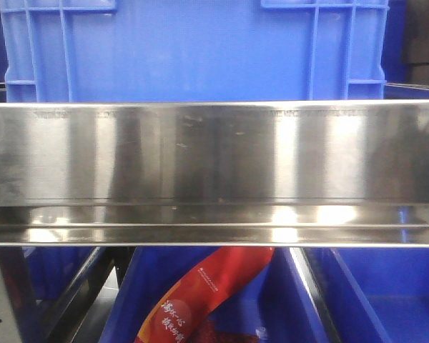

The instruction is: Grab block from conveyor and place in blue bin

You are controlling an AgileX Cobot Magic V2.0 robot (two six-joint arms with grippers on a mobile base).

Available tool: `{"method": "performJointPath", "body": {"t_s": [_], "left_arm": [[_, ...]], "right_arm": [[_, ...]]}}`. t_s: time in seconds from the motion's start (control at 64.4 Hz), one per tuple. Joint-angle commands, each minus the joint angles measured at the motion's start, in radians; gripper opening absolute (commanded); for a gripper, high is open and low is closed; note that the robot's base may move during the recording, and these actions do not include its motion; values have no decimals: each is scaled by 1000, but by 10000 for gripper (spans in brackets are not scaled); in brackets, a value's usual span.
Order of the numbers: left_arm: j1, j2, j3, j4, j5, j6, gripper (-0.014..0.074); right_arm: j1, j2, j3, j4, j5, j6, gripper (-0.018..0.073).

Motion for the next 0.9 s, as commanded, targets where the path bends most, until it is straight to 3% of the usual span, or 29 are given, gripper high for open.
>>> {"method": "performJointPath", "body": {"t_s": [0.0, 0.885], "left_arm": [[2, -7, -2, 1, -19, -5, -111], [2, -7, -2, 1, -19, -5, -111]], "right_arm": [[-5, -5, 8, 5, -62, -3, -162], [-5, -5, 8, -20, -62, -5, -162]]}}
